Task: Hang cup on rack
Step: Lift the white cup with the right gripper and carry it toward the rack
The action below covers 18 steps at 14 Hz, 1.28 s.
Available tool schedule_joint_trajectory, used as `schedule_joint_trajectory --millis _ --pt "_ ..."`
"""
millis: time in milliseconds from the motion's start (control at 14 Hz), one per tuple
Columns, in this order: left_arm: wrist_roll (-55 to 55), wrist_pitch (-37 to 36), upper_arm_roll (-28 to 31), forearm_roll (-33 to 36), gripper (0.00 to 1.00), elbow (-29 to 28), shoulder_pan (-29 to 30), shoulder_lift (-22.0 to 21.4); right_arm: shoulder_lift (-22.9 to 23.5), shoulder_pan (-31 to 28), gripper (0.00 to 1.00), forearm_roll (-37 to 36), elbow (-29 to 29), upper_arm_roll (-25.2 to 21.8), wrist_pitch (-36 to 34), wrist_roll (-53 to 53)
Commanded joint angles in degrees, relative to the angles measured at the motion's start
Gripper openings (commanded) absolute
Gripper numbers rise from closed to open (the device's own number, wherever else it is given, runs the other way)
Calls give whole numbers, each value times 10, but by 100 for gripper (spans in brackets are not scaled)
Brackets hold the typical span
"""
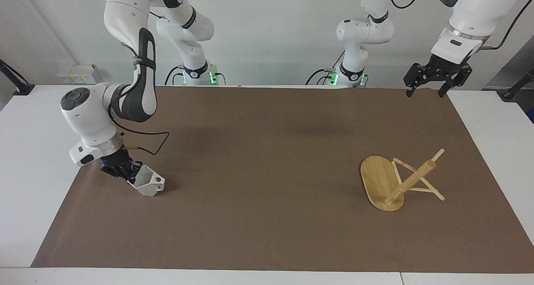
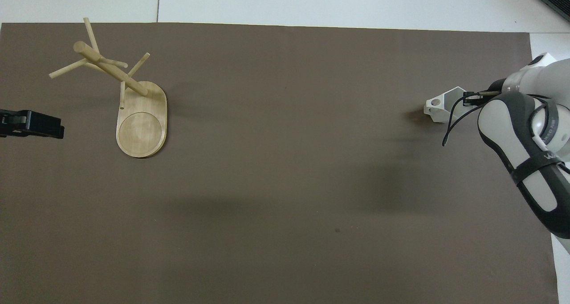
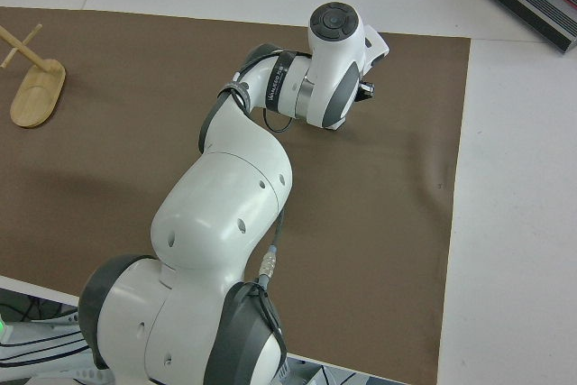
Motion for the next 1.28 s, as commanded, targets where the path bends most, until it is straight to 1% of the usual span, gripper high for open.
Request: schedule_joint_trajectory --millis 0,142,214,356,498,641,854,926,1068,1210 --pt "0 6 3 -3 100 -9 -5 -10 -4 -3 0 11 3 3 -15 -9" --pt "0 5 3 -3 100 -9 -5 -10 -4 -3 0 11 8 3 -16 -10" --pt "0 5 3 -3 100 -9 -5 -10 -5 -3 0 11 16 4 -33 -11" --pt "0 5 3 -3 100 -9 -5 -10 -5 -6 0 25 60 10 -98 -12" --pt "0 4 3 -3 100 -9 -5 -10 -8 -10 0 98 80 15 -140 -12" --pt "0 5 3 -3 100 -9 -5 -10 -18 -10 0 138 86 17 -163 -13" --pt "-1 6 3 -3 100 -9 -5 -10 -29 -9 0 155 103 54 -181 -13" --pt "0 5 3 -3 100 -9 -6 -10 -30 -9 0 173 109 68 -192 -13" --pt "0 5 3 -3 100 -9 -5 -10 -35 -7 0 245 110 82 -204 -13" --pt "0 4 3 -3 100 -9 -6 -10 -35 -6 0 289 111 105 -211 -14"
